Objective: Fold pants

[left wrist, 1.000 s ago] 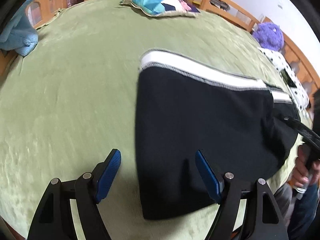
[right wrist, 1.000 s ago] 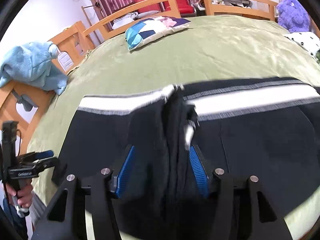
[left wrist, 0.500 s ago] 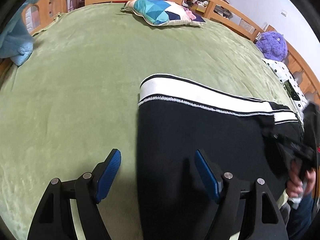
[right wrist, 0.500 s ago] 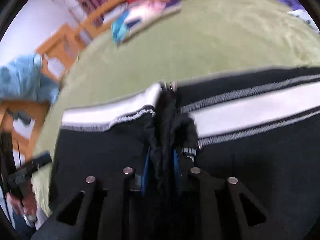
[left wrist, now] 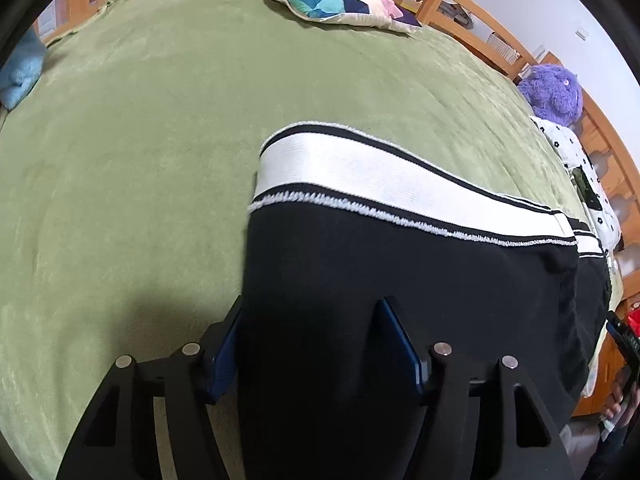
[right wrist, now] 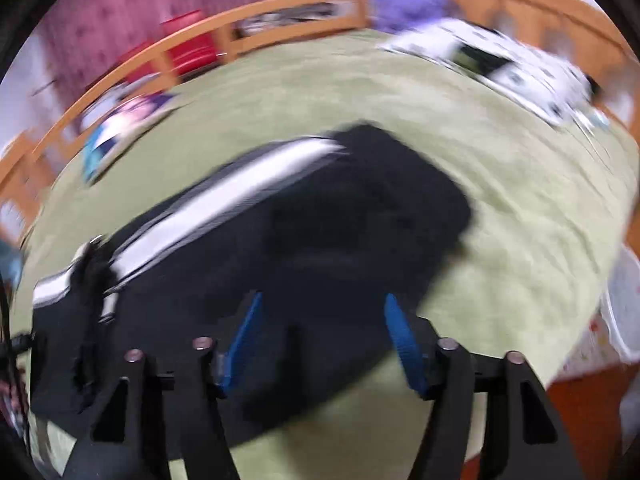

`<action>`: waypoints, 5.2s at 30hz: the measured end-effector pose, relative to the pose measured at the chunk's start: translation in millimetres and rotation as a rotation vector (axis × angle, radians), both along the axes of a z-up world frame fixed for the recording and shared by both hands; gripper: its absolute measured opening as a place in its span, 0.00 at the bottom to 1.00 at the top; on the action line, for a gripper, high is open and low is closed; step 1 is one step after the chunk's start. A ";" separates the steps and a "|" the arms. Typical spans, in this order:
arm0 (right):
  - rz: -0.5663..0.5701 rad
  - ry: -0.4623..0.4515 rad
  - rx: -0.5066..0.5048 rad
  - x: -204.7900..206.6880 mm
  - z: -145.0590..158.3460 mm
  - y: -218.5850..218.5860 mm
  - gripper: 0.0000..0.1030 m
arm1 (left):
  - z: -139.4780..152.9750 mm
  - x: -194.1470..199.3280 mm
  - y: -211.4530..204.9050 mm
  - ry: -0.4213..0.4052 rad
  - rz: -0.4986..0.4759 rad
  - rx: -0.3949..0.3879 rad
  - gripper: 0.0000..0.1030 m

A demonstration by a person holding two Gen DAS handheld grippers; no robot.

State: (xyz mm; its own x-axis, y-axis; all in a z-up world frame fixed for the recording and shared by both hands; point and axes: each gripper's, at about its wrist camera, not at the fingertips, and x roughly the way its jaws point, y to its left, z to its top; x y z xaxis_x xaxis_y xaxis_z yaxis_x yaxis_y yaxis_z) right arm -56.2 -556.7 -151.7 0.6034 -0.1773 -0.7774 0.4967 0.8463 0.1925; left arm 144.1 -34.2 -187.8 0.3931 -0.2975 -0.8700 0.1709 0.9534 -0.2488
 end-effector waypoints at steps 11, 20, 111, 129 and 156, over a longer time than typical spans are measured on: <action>-0.115 -0.129 0.325 37.2 -58.6 -68.2 0.72 | -0.9 15.3 -2.4 0.025 -0.015 -0.041 0.39; -0.130 -0.163 0.183 40.3 -25.2 -41.8 0.26 | 31.8 3.0 6.2 -0.049 -0.035 -0.089 0.12; 0.617 0.045 0.072 68.9 19.4 322.0 0.46 | -14.8 -111.5 248.2 -0.039 0.288 -0.312 0.61; 0.467 -0.023 -0.043 59.7 22.5 309.6 0.46 | -19.0 -95.7 243.9 -0.031 0.284 -0.372 0.55; 0.260 -0.059 0.057 24.2 35.0 190.0 0.37 | 158.2 -107.6 131.6 -0.279 0.205 0.069 0.16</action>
State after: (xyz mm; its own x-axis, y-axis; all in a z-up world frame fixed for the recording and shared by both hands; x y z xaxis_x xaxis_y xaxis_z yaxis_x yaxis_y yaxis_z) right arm -32.0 -366.7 -116.7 0.6679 0.0328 -0.7436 0.2507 0.9307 0.2662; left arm 36.5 97.5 -29.6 0.6639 -0.1319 -0.7361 0.0261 0.9878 -0.1534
